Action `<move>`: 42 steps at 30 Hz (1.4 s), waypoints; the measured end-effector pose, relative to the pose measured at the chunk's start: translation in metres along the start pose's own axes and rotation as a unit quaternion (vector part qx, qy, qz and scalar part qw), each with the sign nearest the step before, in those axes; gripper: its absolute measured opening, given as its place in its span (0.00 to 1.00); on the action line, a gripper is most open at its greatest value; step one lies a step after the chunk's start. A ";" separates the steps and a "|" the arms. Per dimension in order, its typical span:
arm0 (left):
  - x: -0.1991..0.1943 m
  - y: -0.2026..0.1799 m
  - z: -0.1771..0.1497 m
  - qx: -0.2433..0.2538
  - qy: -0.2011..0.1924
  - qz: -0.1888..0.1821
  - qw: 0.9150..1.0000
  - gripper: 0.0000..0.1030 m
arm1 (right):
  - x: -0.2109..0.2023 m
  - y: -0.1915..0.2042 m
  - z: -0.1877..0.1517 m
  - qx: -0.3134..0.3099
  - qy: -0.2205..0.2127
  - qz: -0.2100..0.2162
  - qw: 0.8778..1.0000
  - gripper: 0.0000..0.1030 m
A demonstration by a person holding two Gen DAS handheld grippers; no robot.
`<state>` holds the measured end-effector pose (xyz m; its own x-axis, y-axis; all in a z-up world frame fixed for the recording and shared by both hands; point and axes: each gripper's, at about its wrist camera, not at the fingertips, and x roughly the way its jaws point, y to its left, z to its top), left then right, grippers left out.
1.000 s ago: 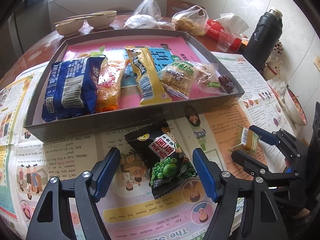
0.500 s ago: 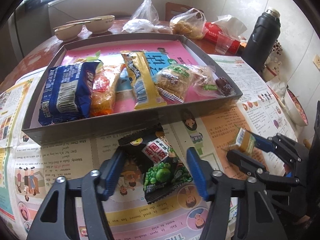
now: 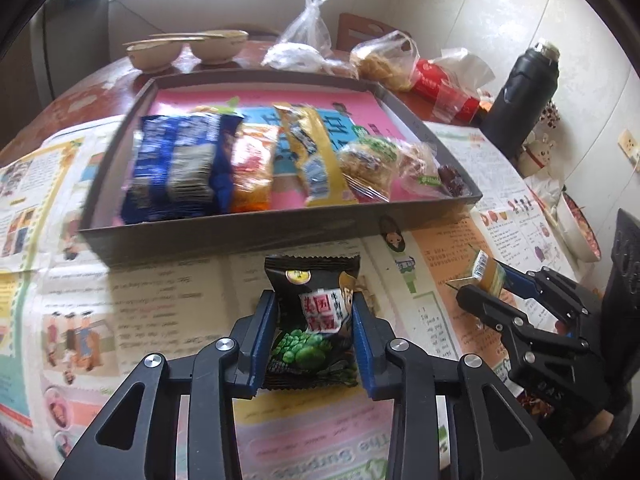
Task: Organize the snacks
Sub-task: 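Carry the cake into the tray with the right tool while the left tool carries the pea packet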
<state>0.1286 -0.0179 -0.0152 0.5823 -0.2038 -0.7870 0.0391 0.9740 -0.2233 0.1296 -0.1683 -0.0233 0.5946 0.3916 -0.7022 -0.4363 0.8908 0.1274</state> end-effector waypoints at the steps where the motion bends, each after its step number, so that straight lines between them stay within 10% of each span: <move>1: -0.005 0.003 -0.001 -0.002 -0.004 -0.001 1.000 0.36 | -0.001 0.000 0.000 0.001 -0.001 0.001 1.000 0.40; 42: -0.032 -0.004 0.067 0.004 -0.091 0.007 0.996 0.35 | -0.015 0.011 0.080 -0.001 -0.085 0.005 0.996 0.39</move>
<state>0.1644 -0.0085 0.0492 0.7198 -0.1706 -0.6729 0.0367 0.9773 -0.2086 0.1699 -0.1457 0.0454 0.6956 0.4337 -0.5727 -0.4438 0.8863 0.1321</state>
